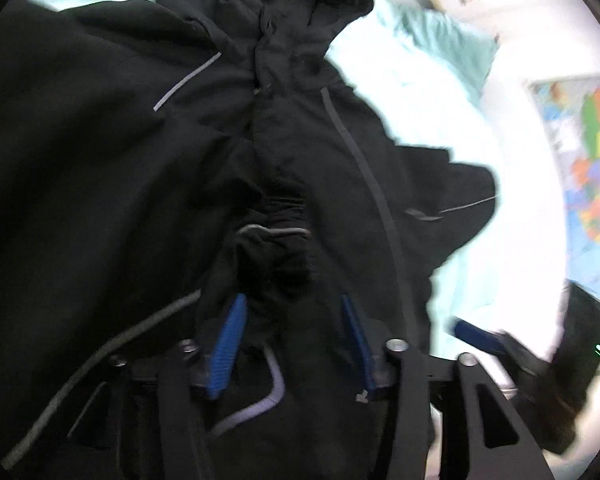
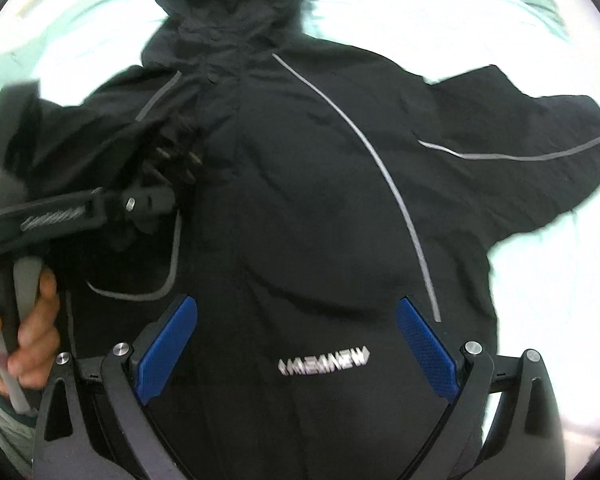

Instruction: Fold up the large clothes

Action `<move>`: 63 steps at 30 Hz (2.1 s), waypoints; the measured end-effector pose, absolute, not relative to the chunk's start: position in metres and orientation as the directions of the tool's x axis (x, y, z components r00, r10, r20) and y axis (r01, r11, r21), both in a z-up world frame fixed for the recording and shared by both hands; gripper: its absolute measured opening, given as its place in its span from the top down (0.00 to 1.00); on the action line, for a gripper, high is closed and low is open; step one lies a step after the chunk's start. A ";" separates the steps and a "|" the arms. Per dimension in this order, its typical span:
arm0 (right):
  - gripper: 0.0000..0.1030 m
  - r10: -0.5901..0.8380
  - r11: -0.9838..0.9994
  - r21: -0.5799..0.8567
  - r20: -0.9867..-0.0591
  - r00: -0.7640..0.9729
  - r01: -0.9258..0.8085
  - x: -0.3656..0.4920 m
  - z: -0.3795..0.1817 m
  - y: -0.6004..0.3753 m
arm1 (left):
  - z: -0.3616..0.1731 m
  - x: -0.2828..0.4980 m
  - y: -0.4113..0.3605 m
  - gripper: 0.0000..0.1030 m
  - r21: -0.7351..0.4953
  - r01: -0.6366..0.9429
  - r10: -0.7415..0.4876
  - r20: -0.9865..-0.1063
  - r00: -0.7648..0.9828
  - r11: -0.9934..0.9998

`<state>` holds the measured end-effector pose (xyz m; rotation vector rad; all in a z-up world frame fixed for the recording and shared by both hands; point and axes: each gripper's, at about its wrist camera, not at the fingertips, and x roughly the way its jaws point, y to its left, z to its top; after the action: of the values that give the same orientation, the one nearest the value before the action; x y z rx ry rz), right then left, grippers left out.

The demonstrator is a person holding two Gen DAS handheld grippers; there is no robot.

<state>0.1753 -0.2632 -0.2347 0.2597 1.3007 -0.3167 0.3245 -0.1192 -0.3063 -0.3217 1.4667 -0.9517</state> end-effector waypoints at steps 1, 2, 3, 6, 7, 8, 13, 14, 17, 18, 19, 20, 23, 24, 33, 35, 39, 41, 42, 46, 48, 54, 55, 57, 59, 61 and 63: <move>0.02 -0.060 0.930 0.039 -0.965 0.256 0.364 0.179 -0.235 -0.265 | -0.300 0.324 -0.111 0.43 -0.709 0.338 -0.708 -0.690 -0.151 0.619; 0.02 -0.034 0.933 0.069 -0.960 0.279 0.353 0.183 -0.236 -0.266 | -0.295 0.322 -0.107 0.43 -0.703 0.336 -0.707 -0.694 -0.135 0.626; 0.02 -0.008 0.935 0.098 -0.955 0.297 0.341 0.188 -0.238 -0.267 | -0.287 0.319 -0.100 0.43 -0.700 0.332 -0.709 -0.695 -0.118 0.632; 0.03 0.109 0.926 0.218 -0.936 0.335 0.308 0.209 -0.252 -0.267 | -0.267 0.313 -0.078 0.43 -0.707 0.317 -0.728 -0.682 -0.070 0.632; 0.06 0.147 0.921 0.253 -0.930 0.337 0.296 0.218 -0.258 -0.265 | -0.262 0.313 -0.070 0.43 -0.699 0.317 -0.724 -0.688 -0.055 0.641; 0.08 0.191 0.912 0.293 -0.923 0.335 0.286 0.228 -0.266 -0.263 | -0.255 0.312 -0.059 0.43 -0.687 0.318 -0.716 -0.697 -0.035 0.653; 0.13 0.306 0.856 0.399 -0.904 0.298 0.329 0.267 -0.307 -0.259 | -0.227 0.306 -0.028 0.43 -0.568 0.344 -0.628 -0.773 0.088 0.748; 0.19 0.328 0.841 0.418 -0.899 0.289 0.345 0.272 -0.315 -0.258 | -0.223 0.306 -0.021 0.43 -0.545 0.346 -0.609 -0.786 0.108 0.764; 0.59 0.423 0.788 0.511 -0.855 0.301 0.344 0.279 -0.323 -0.255 | -0.216 0.311 -0.005 0.43 -0.498 0.337 -0.569 -0.808 0.153 0.799; 0.62 0.416 0.796 0.506 -0.856 0.308 0.332 0.279 -0.318 -0.253 | -0.214 0.313 -0.001 0.43 -0.493 0.329 -0.564 -0.808 0.169 0.805; 0.66 0.393 0.817 0.490 -0.860 0.326 0.305 0.276 -0.308 -0.249 | -0.213 0.316 0.005 0.43 -0.487 0.320 -0.560 -0.806 0.195 0.813; 0.68 0.366 0.840 0.466 -0.864 0.345 0.279 0.273 -0.295 -0.247 | -0.211 0.318 0.007 0.43 -0.478 0.312 -0.551 -0.807 0.214 0.821; 0.69 0.268 0.894 0.387 -0.867 0.421 0.226 0.263 -0.246 -0.257 | -0.203 0.325 0.013 0.43 -0.473 0.312 -0.553 -0.791 0.261 0.824; 0.69 0.228 0.908 0.357 -0.860 0.456 0.218 0.257 -0.228 -0.266 | -0.202 0.328 0.013 0.43 -0.475 0.314 -0.557 -0.785 0.271 0.822; 0.69 -0.094 0.912 0.101 -0.892 0.442 0.397 0.209 -0.217 -0.396 | -0.283 0.360 -0.026 0.43 -0.404 0.276 -0.470 -0.848 0.244 0.872; 0.69 -0.064 0.893 0.116 -0.924 0.378 0.435 0.206 -0.255 -0.414 | -0.311 0.370 -0.029 0.43 -0.412 0.241 -0.463 -0.858 0.222 0.879; 0.70 0.013 0.878 0.157 -0.952 0.305 0.453 0.204 -0.319 -0.429 | -0.327 0.383 -0.024 0.44 -0.436 0.191 -0.471 -0.856 0.215 0.880; 0.70 0.007 0.881 0.148 -0.954 0.300 0.449 0.205 -0.317 -0.429 | -0.322 0.384 -0.021 0.44 -0.447 0.189 -0.480 -0.854 0.202 0.875; 0.69 0.005 0.881 0.143 -0.956 0.292 0.451 0.203 -0.314 -0.430 | -0.319 0.384 -0.020 0.44 -0.446 0.196 -0.480 -0.854 0.198 0.874; 0.51 -0.066 0.886 0.075 -0.956 0.285 0.458 0.198 -0.278 -0.423 | -0.295 0.376 -0.020 0.44 -0.434 0.232 -0.478 -0.858 0.188 0.871; 0.46 -0.128 0.903 0.032 -0.931 0.341 0.427 0.193 -0.242 -0.409 | -0.279 0.365 -0.022 0.43 -0.436 0.270 -0.493 -0.846 0.201 0.858; 0.30 -0.046 0.949 0.089 -0.909 0.414 0.301 0.233 -0.231 -0.346 | -0.288 0.353 -0.051 0.43 -0.352 0.326 -0.422 -0.890 0.174 0.877; 0.30 -0.068 0.959 0.039 -0.929 0.363 0.280 0.244 -0.250 -0.333 | -0.296 0.353 -0.052 0.44 -0.339 0.316 -0.404 -0.899 0.169 0.886; 0.34 -0.135 0.966 -0.074 -0.962 0.237 0.248 0.253 -0.297 -0.322 | -0.312 0.354 -0.047 0.44 -0.306 0.291 -0.365 -0.914 0.175 0.907; 0.37 -0.132 0.961 -0.081 -0.975 0.179 0.265 0.247 -0.331 -0.323 | -0.318 0.356 -0.040 0.44 -0.345 0.267 -0.394 -0.905 0.159 0.900; 0.36 -0.081 0.945 -0.005 -0.972 0.220 0.326 0.240 -0.332 -0.334 | -0.313 0.355 -0.040 0.44 -0.339 0.279 -0.392 -0.906 0.160 0.898; 0.38 -0.069 0.933 0.009 -0.976 0.205 0.359 0.242 -0.322 -0.338 | -0.300 0.350 -0.043 0.44 -0.305 0.316 -0.370 -0.913 0.172 0.898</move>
<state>0.2419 -0.3380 -0.3220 0.2562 1.3355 -0.3030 0.3500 -0.0431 -0.3001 -0.0489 1.3099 -0.4873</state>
